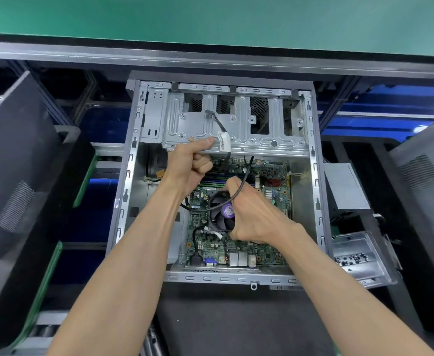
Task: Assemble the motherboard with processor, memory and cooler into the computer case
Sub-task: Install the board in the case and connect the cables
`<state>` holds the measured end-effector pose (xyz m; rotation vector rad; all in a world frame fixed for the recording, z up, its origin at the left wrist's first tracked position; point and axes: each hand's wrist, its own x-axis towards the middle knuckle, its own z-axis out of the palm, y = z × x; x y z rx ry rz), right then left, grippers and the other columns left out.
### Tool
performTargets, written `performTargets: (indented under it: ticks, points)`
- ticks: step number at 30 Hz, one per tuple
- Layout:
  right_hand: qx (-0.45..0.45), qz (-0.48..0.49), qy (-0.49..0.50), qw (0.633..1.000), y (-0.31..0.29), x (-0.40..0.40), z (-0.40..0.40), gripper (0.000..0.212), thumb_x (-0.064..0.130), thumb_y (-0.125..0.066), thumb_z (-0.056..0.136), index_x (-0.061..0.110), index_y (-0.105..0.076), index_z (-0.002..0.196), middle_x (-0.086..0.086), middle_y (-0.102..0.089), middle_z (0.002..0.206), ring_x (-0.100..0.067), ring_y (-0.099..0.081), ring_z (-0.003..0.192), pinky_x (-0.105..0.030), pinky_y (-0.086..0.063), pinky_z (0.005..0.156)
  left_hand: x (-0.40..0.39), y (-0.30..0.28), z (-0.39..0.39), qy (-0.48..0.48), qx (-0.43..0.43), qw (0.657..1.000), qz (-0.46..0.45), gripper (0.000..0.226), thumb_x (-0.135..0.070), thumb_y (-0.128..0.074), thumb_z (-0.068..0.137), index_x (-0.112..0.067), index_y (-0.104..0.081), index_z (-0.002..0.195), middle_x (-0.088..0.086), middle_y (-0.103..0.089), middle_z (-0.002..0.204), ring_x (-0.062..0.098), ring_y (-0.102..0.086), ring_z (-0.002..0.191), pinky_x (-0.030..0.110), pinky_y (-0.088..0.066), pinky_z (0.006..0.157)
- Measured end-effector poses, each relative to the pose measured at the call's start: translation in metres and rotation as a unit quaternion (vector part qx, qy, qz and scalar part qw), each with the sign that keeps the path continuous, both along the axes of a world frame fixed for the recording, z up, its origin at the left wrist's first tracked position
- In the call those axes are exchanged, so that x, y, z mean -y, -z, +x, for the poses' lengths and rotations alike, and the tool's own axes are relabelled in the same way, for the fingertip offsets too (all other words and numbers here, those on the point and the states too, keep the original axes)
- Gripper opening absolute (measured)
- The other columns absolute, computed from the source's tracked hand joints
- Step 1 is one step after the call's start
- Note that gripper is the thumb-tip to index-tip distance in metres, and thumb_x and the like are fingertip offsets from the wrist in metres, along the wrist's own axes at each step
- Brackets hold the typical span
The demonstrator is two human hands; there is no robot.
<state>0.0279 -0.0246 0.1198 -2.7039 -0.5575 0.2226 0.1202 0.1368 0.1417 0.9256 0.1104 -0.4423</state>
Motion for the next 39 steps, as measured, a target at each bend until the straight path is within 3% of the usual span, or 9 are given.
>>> performTargets:
  ticks: [3,8,19,23,26,32,35,37,39]
  points:
    - [0.000,0.009,-0.001,1.000,0.002,0.001,0.000,0.067,0.008,-0.081,0.057,0.019,-0.024,0.090,0.010,-0.024,0.084,-0.007,-0.028,0.065,-0.030,-0.019,0.047,0.001,0.000,0.001,0.001,0.000,1.000,-0.001,0.055,-0.001,-0.048,0.097,-0.021,-0.060,0.047,-0.014,-0.023,0.039,0.003,-0.018,0.031,0.016,-0.014,0.035]
    - [-0.005,0.006,0.010,1.000,0.003,0.000,0.002,0.069,0.014,-0.085,0.055,0.017,-0.028,0.093,0.007,-0.026,0.085,-0.012,-0.034,0.069,-0.036,-0.035,0.050,0.001,0.002,0.004,0.006,0.002,1.000,0.001,0.057,-0.002,-0.048,0.097,-0.021,-0.061,0.045,-0.014,-0.023,0.039,0.002,-0.018,0.031,0.016,-0.016,0.034]
    - [-0.002,-0.031,-0.002,1.000,0.008,0.002,0.008,0.072,0.026,-0.086,0.058,0.022,-0.026,0.099,0.003,-0.033,0.091,-0.018,-0.039,0.072,-0.035,-0.033,0.054,0.000,0.009,0.013,0.016,0.007,1.000,0.024,0.055,-0.003,-0.049,0.098,-0.019,-0.066,0.048,-0.013,-0.028,0.039,0.001,-0.019,0.030,0.015,-0.015,0.033]
    - [-0.043,-0.007,-0.008,0.999,0.011,0.005,0.018,0.073,0.026,-0.089,0.058,0.018,-0.030,0.100,0.010,-0.031,0.084,-0.004,-0.036,0.067,-0.029,-0.028,0.047,-0.004,0.012,0.020,0.013,0.007,0.998,0.067,0.040,-0.004,-0.058,0.091,-0.021,-0.059,0.055,-0.013,-0.025,0.043,0.001,-0.017,0.033,0.016,-0.012,0.035]
    - [-0.079,-0.006,-0.002,0.997,0.014,0.006,0.026,0.076,0.027,-0.091,0.058,0.020,-0.029,0.102,0.006,-0.038,0.086,-0.014,-0.046,0.071,-0.038,-0.045,0.056,-0.007,0.018,0.025,0.016,-0.013,0.996,0.084,0.042,0.002,-0.062,0.082,-0.023,-0.047,0.051,-0.012,-0.024,0.044,0.002,-0.016,0.034,0.017,-0.011,0.037]
    - [-0.146,-0.012,-0.005,0.989,0.019,0.003,0.039,0.076,0.029,-0.093,0.062,0.023,-0.028,0.101,0.004,-0.042,0.089,-0.021,-0.052,0.081,-0.040,-0.050,0.067,-0.017,0.034,0.033,0.026,-0.060,0.982,0.179,0.053,0.023,-0.039,0.079,-0.024,-0.020,0.065,-0.008,-0.022,0.044,0.005,-0.018,0.035,0.018,-0.016,0.035]
    - [-0.151,-0.014,-0.010,0.988,0.019,0.002,0.040,0.077,0.028,-0.093,0.063,0.023,-0.028,0.104,0.007,-0.040,0.089,-0.022,-0.053,0.085,-0.040,-0.050,0.068,-0.015,0.041,0.033,0.021,-0.061,0.922,0.382,0.038,0.014,-0.049,0.077,-0.016,-0.034,0.060,-0.003,-0.032,0.048,0.012,-0.029,0.040,0.022,-0.025,0.041]
    - [-0.149,-0.016,-0.016,0.989,0.018,0.002,0.041,0.079,0.028,-0.093,0.063,0.021,-0.029,0.108,0.009,-0.036,0.089,-0.022,-0.050,0.088,-0.037,-0.045,0.068,-0.015,0.047,0.029,0.048,0.007,0.807,0.589,0.010,0.000,-0.056,0.081,-0.008,-0.051,0.084,0.006,-0.053,0.073,0.022,-0.050,0.064,0.028,-0.041,0.059]
    - [-0.152,-0.015,-0.017,0.988,0.018,0.002,0.041,0.080,0.027,-0.093,0.064,0.020,-0.030,0.111,0.009,-0.035,0.090,-0.022,-0.049,0.090,-0.036,-0.043,0.068,-0.018,0.053,0.027,0.076,0.039,0.721,0.688,0.016,-0.013,-0.057,0.084,-0.010,-0.053,0.099,0.015,-0.060,0.102,0.030,-0.055,0.085,0.030,-0.045,0.075]
